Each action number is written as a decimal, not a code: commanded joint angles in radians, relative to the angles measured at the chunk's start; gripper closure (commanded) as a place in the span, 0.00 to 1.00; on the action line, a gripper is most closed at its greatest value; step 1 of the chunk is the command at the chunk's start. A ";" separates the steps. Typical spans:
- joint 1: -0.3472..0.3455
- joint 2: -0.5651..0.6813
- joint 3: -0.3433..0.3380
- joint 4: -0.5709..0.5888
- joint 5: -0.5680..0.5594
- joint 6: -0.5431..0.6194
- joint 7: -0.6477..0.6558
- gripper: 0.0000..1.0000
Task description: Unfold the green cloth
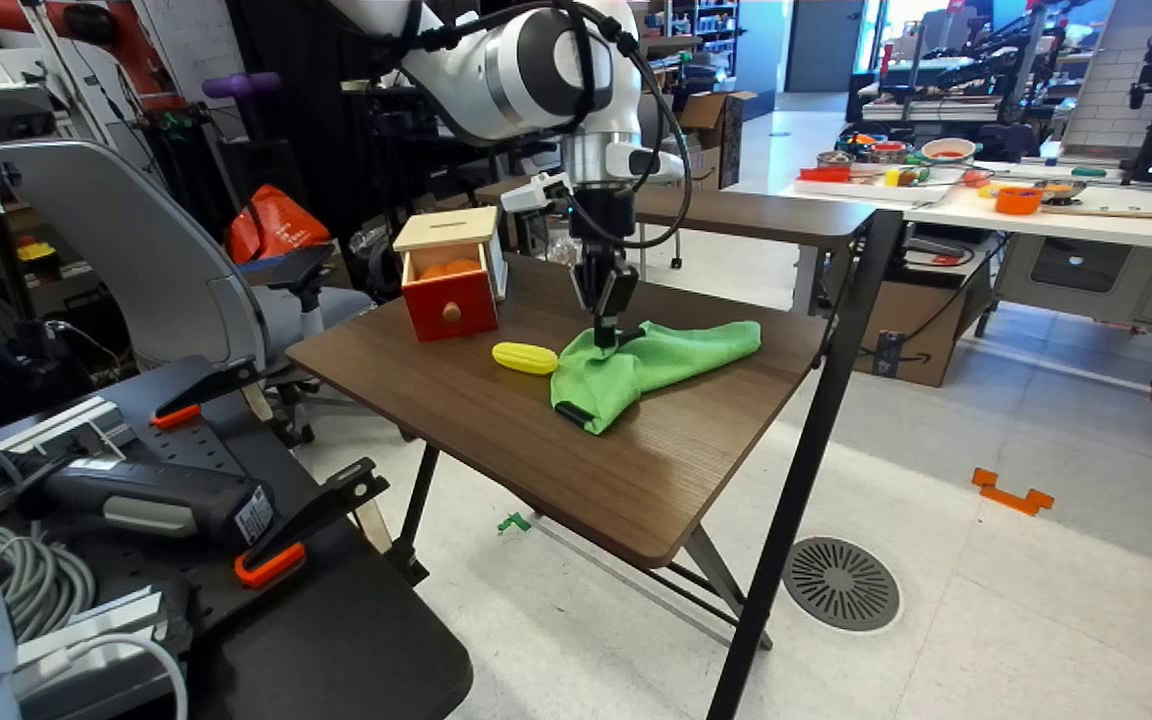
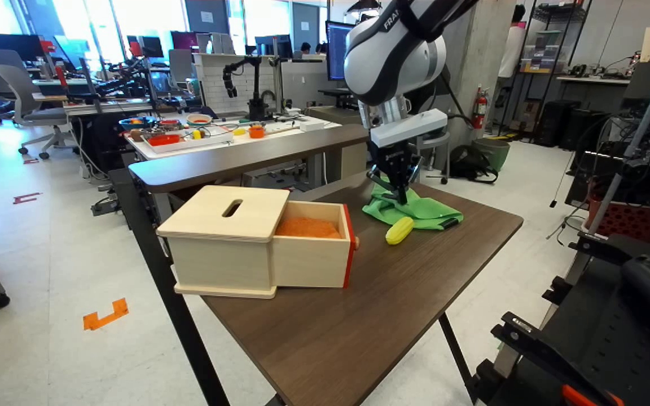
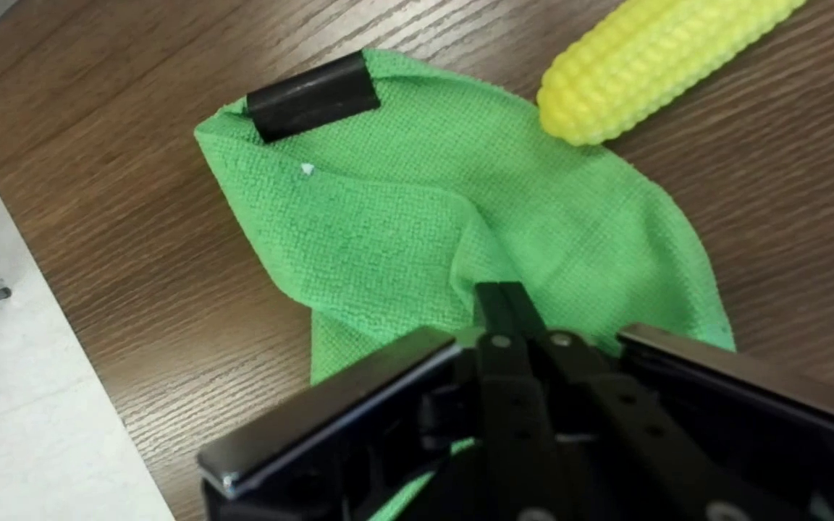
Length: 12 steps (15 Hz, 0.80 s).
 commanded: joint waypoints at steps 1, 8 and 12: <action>0.002 -0.036 -0.010 -0.004 -0.005 -0.018 0.006 1.00; -0.018 -0.199 -0.022 -0.125 -0.003 0.016 0.000 1.00; -0.053 -0.247 -0.040 -0.211 -0.004 0.042 0.003 1.00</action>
